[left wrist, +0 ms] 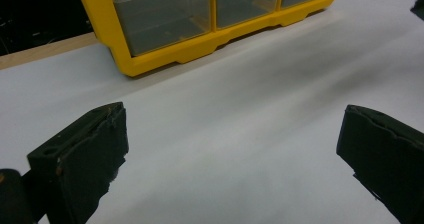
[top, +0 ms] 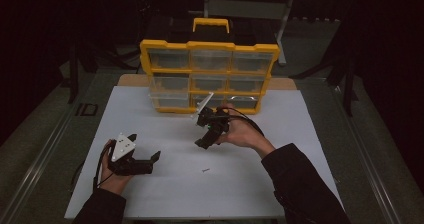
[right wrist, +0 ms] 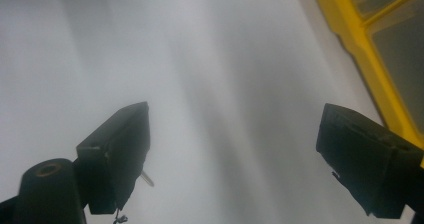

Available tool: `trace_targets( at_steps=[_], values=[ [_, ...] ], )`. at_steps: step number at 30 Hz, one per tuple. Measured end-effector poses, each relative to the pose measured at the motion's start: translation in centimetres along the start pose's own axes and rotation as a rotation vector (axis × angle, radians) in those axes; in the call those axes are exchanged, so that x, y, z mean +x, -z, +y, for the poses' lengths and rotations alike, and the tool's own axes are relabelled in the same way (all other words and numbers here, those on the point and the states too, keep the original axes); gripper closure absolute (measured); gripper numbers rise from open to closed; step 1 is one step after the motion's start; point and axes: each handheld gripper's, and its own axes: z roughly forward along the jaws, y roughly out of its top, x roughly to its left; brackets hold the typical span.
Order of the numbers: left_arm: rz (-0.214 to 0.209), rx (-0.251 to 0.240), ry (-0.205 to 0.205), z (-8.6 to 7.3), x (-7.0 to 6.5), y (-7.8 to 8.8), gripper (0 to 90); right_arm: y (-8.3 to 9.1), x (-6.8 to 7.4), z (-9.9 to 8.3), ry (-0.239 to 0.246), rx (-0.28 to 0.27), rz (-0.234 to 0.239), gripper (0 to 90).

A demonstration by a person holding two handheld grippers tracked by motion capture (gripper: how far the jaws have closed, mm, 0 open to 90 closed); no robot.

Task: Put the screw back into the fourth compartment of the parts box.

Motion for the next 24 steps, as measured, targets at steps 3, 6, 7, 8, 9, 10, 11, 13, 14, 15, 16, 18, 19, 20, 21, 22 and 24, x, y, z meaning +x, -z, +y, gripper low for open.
trace_targets(
  at_steps=[3, 6, 7, 8, 9, 10, 11, 13, 14, 15, 16, 18, 19, 20, 21, 22, 24],
  values=[
    [-0.001, 0.001, -0.002, 0.0, 0.0, 0.0, 0.8, -0.3, 0.2, -0.4, -0.001, 0.011, 0.007, 14.2],
    [-0.001, 0.001, -0.002, 0.0, 0.0, 0.0, 0.8, -0.7, 0.3, -0.7, 0.005, 0.016, 0.013, 14.2],
    [-0.001, 0.001, -0.002, 0.0, 0.0, 0.0, 0.8, -0.9, 0.4, -0.9, 0.009, 0.018, 0.014, 14.2],
    [-0.001, 0.001, -0.002, 0.0, 0.0, 0.0, 0.8, -1.1, 0.4, -1.0, 0.007, 0.02, 0.018, 14.2],
    [-0.001, 0.002, -0.002, 0.0, 0.0, 0.0, 0.8, -1.2, 0.5, -1.2, 0.008, 0.024, 0.021, 14.2],
    [-0.001, 0.002, -0.002, 0.0, 0.0, 0.0, 0.8, -1.4, 0.5, -1.3, 0.01, 0.025, 0.024, 14.3],
    [-0.001, 0.001, -0.002, 0.0, 0.0, 0.0, 0.8, -1.6, 0.6, -1.5, 0.009, 0.03, 0.027, 14.3],
    [0.0, 0.001, -0.002, 0.0, 0.0, 0.0, 0.8, -2.0, 0.8, -1.8, 0.013, 0.035, 0.034, 14.3],
    [0.0, 0.001, -0.001, 0.0, 0.0, 0.0, 0.8, -2.2, 0.9, -2.0, 0.02, 0.041, 0.036, 14.3],
    [0.001, 0.0, 0.0, 0.0, 0.0, 0.0, 0.8, -2.4, 1.1, -2.1, 0.02, 0.047, 0.039, 14.3],
    [0.001, 0.0, 0.0, 0.0, 0.0, 0.0, 0.8, -2.6, 1.2, -2.3, 0.021, 0.049, 0.045, 14.3],
    [0.001, 0.001, -0.001, 0.0, 0.0, 0.0, 0.8, -3.0, 1.4, -2.7, 0.023, 0.06, 0.05, 14.3],
    [0.001, 0.001, -0.002, 0.0, 0.0, 0.0, 0.8, -3.3, 1.5, -2.9, 0.024, 0.062, 0.055, 14.3],
    [0.0, 0.001, -0.002, 0.0, 0.0, 0.0, 0.8, -3.5, 1.6, -3.0, 0.027, 0.065, 0.061, 14.3],
    [0.0, 0.002, -0.003, 0.0, 0.0, 0.0, 0.8, -3.7, 1.7, -3.2, 0.027, 0.069, 0.063, 14.4],
    [0.0, 0.002, -0.003, 0.0, 0.0, 0.0, 0.8, -3.9, 1.7, -3.4, 0.028, 0.069, 0.068, 14.6],
    [0.001, 0.001, -0.001, 0.0, 0.0, 0.0, 0.8, -4.3, 1.9, -3.7, 0.026, 0.078, 0.076, 14.8]
  ],
)
